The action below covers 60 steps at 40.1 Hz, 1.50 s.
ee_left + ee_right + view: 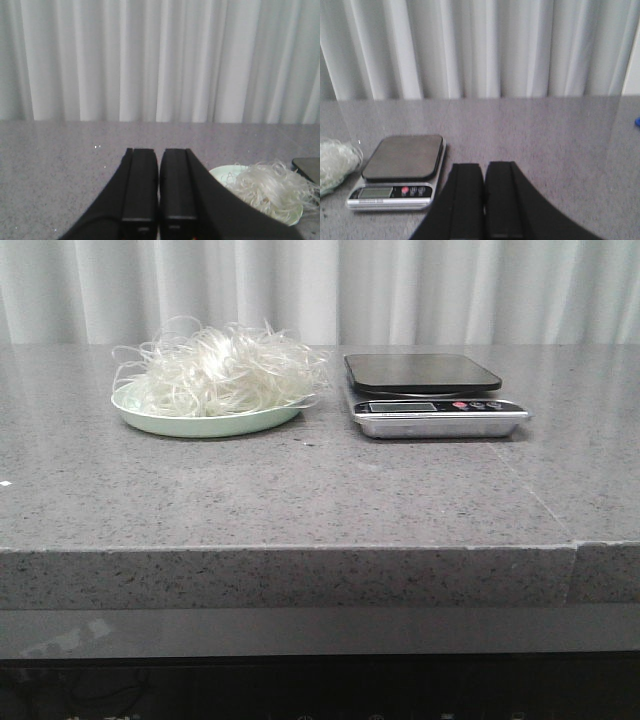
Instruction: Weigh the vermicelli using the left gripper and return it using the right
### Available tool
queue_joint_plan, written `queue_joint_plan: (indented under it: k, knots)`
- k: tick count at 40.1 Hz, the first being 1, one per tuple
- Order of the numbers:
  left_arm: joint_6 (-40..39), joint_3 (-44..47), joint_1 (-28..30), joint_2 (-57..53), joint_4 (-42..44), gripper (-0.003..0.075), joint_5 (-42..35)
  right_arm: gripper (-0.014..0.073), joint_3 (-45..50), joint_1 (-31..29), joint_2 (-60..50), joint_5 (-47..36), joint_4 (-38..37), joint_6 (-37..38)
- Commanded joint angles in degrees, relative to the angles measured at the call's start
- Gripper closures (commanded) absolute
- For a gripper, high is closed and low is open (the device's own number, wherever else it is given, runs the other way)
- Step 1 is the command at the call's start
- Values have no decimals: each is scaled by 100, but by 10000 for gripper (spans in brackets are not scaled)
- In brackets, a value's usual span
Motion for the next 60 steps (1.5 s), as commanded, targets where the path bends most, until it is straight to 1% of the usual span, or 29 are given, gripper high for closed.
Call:
queue_joint_plan:
  k: [1, 7, 15, 24, 34, 36, 37, 39, 40, 42, 44, 46, 48, 53, 57, 60]
  knots:
    - [-1, -237, 6, 437, 2, 566, -198, 429, -268, -30, 422, -32, -49, 24]
    - [-1, -237, 6, 871, 2, 566, 130, 429, -268, -30, 914, 373, -49, 24]
    - [-1, -237, 6, 1268, 2, 566, 479, 429, -262, -30, 1508, 489, -49, 24]
    - [-1, -237, 6, 1504, 2, 566, 507, 429, -262, -30, 1858, 556, -49, 24]
    - [-1, -237, 6, 1673, -54, 559, 520, 419, -257, -30, 1982, 710, -49, 24]
    - [-1, -237, 6, 1697, -54, 533, 509, 381, -257, -30, 1982, 710, -49, 12]
    - [-1, -237, 6, 1725, -54, 514, 509, 347, -257, -30, 1982, 710, -49, -2]
    - [-1, -237, 6, 1739, -54, 448, 509, 280, -257, -30, 1982, 710, -49, -67]
    - [-1, -237, 6, 1739, -54, 414, 509, 230, -257, -30, 1982, 710, -49, -97]
    - [-1, -237, 6, 1739, -54, 314, 495, 144, -257, -30, 1982, 696, -49, -122]
    - [-1, -237, 6, 1739, -54, 235, 484, 69, -257, -30, 1982, 686, -49, -122]
    - [-1, -237, 6, 1739, -54, 191, 470, 21, -257, -30, 1982, 686, -49, -122]
    - [-1, -237, 6, 1739, -54, 174, 471, 4, -257, -30, 1982, 686, -49, -122]
    - [-1, -237, -20, 1759, -54, 174, 400, 4, -257, -30, 1982, 697, -49, -122]
    - [39, -237, -208, 1866, -54, 174, 179, 4, -257, -30, 1982, 697, -49, -122]
    - [118, -237, -455, 2025, -54, 174, 8, 4, -257, -30, 1982, 697, -49, -122]
